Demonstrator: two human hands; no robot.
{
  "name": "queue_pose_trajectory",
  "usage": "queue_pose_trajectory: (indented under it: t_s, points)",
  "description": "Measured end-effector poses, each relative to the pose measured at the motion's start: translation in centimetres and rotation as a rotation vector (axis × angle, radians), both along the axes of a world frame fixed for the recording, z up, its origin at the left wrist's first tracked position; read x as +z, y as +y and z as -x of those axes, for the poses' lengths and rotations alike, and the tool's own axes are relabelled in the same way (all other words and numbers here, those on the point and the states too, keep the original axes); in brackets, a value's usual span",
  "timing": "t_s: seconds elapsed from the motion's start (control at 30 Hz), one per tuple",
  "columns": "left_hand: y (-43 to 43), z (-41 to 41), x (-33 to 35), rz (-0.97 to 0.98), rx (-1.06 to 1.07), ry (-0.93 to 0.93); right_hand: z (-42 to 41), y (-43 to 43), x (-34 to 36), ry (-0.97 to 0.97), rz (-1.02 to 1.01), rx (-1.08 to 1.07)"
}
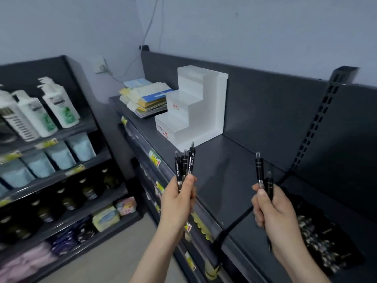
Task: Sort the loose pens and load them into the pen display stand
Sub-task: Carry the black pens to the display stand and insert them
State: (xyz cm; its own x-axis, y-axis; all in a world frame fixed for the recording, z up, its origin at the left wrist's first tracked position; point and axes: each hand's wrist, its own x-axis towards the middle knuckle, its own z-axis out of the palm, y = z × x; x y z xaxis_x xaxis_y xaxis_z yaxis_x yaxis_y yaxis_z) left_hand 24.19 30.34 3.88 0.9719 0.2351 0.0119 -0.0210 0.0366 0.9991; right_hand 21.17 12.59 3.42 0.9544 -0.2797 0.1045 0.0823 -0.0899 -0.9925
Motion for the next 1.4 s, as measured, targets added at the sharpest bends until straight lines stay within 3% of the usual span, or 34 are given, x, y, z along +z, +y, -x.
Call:
queue_pose_trajectory:
  t_s: [0.37, 0.73, 1.07, 1.4]
  points:
    - [12.2, -3.3, 0.5, 0.116, -0.031, -0.070, -4.4, 12.5, 1.0, 0.012, -0.014, 0.061]
    - [25.1, -9.6, -0.3, 0.111, -0.077, -0.088, -10.1, 26.1, 0.2, 0.054, 0.012, 0.052]
    - [28.5, -20.6, -3.5, 0.090, -0.065, 0.019, -20.2, 29.8, -1.2, 0.110, 0.029, 0.045]
    - [27.0, -33.0, 0.7, 0.079, -0.180, -0.040, -31.5, 31.5, 1.3, 0.061, 0.068, 0.087]
